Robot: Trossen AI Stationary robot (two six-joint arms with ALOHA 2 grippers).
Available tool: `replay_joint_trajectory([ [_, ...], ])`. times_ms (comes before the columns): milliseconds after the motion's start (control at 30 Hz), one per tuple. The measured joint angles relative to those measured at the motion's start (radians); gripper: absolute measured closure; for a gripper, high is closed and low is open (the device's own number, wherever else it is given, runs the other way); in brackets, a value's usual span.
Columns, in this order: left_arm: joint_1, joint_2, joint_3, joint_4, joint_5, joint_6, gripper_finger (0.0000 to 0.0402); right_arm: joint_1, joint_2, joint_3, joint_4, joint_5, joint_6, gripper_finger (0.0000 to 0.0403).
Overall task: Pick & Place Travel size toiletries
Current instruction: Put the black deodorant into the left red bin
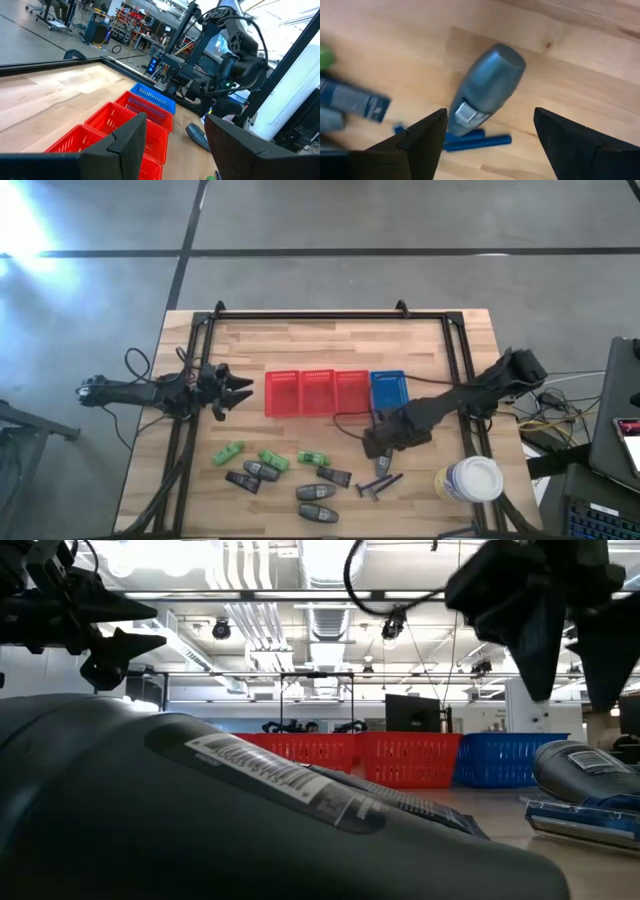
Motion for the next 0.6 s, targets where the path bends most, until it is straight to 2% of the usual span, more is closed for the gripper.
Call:
replay_joint_trajectory([
  [233,0.0,0.0,0.0,0.0,0.0,0.0,0.0195,0.0,0.003,-0.103,0.201,-0.013,0.127,0.0092],
  [600,0.0,0.0,0.0,0.0,0.0,0.0,0.0195,0.061,0.018,-0.113,0.218,0.005,0.298,0.0061],
])
